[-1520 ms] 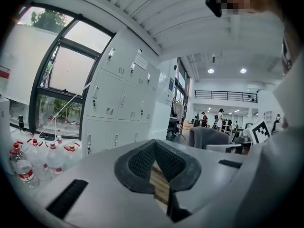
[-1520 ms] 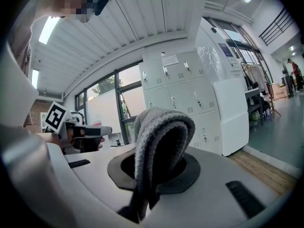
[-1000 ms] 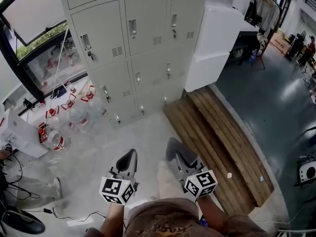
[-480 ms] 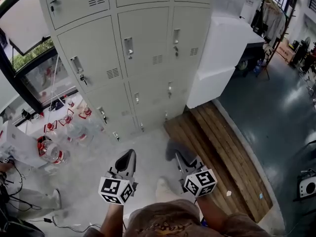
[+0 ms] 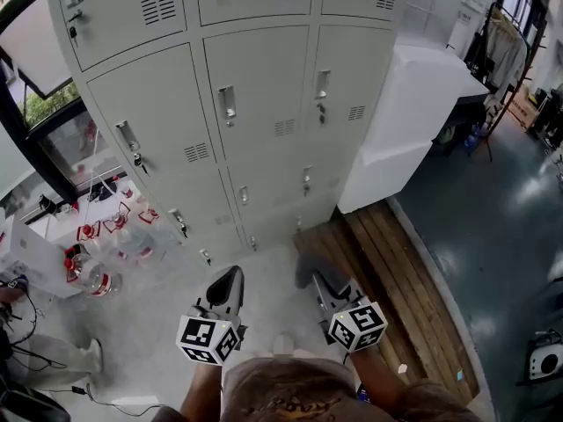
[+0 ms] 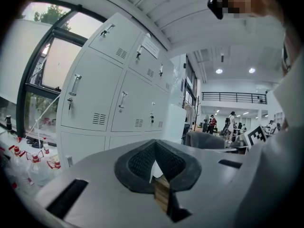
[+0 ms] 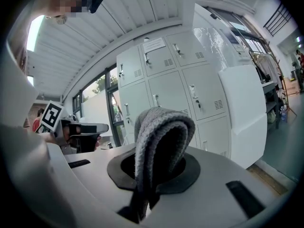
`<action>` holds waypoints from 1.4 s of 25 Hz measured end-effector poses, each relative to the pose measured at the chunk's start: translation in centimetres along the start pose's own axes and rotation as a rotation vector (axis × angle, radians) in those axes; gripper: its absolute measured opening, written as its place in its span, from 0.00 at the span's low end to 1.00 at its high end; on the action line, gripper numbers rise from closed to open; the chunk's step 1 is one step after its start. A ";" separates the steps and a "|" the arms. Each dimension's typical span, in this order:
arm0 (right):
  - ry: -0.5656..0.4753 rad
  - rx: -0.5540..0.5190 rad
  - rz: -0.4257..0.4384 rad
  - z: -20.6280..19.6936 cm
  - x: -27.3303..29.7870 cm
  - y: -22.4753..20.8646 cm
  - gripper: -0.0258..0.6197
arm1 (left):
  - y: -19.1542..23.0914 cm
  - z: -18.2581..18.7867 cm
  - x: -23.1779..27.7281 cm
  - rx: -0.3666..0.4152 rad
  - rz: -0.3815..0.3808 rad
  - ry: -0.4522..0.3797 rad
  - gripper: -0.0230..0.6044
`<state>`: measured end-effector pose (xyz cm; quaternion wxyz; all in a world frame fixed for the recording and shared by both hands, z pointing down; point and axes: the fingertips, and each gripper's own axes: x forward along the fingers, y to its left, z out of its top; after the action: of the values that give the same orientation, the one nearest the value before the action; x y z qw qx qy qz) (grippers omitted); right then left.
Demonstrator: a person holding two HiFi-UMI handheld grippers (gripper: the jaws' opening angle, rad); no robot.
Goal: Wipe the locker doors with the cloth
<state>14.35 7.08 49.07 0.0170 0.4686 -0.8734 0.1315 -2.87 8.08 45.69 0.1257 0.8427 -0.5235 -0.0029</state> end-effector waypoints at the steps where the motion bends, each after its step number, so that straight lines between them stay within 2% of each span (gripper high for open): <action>1: 0.001 0.001 0.006 0.1 0.4 -0.2 0.09 | 0.1 0.0 0.3 -0.001 0.004 0.003 0.03; 9: 0.019 0.006 0.038 0.1 2.9 -0.4 0.09 | 1.8 0.0 1.8 -0.011 0.028 0.012 0.04; 14: 0.018 0.003 0.031 0.4 5.2 -1.0 0.09 | 3.5 0.3 3.5 -0.011 0.017 0.014 0.03; 28: -0.012 0.018 -0.022 3.2 15.2 -2.2 0.09 | 11.3 3.8 11.2 0.017 -0.057 0.033 0.03; 35: -0.009 0.033 -0.051 3.2 18.5 -2.9 0.09 | 13.5 5.1 14.4 0.021 -0.120 0.040 0.04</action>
<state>6.67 -10.29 49.45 0.0087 0.4917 -0.8589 0.1432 -8.97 -11.34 45.52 0.1268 0.8738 -0.4693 0.0117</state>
